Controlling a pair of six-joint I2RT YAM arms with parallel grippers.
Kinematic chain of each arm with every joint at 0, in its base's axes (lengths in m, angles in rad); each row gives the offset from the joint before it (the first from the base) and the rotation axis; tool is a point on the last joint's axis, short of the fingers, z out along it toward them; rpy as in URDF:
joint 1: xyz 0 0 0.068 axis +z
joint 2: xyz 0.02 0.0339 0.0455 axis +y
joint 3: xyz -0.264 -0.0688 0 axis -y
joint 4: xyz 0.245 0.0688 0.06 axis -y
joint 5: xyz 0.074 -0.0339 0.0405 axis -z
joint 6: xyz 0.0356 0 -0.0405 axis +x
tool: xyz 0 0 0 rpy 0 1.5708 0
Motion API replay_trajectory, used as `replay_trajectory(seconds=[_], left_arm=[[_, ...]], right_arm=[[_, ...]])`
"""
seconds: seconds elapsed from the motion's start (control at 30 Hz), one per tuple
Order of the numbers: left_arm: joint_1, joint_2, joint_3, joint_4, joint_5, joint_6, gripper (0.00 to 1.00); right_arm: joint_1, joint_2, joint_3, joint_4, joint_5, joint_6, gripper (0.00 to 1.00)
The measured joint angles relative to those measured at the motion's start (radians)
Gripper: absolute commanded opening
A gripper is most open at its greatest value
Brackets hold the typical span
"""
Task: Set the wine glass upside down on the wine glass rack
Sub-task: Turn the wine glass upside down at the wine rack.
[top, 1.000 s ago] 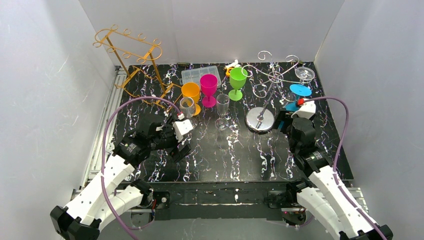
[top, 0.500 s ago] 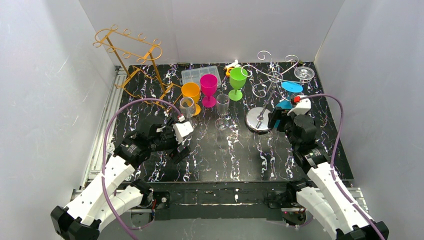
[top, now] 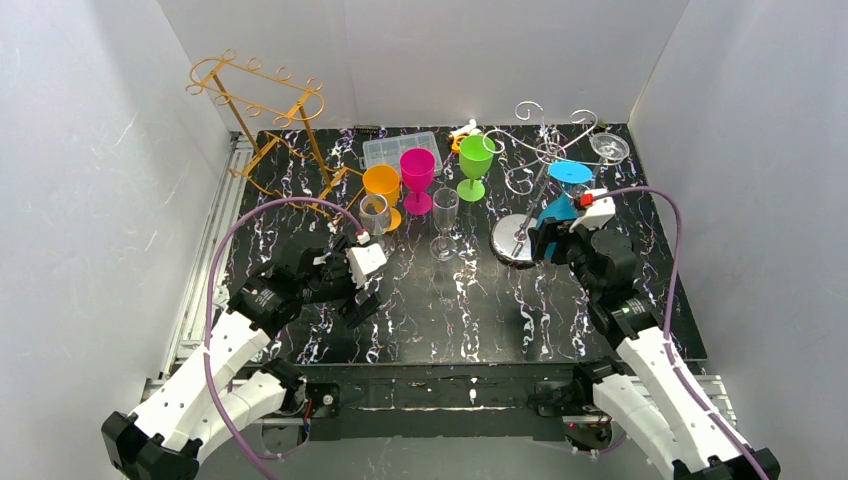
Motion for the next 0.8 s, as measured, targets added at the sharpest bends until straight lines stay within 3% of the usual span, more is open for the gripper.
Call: replay_trajectory(seconds=[0.8], left_arm=[[0.000, 0.036, 0.001, 0.000, 0.000, -0.001, 0.98]], right_arm=[[0.000, -0.219, -0.019, -0.106, -0.013, 0.015, 0.78]])
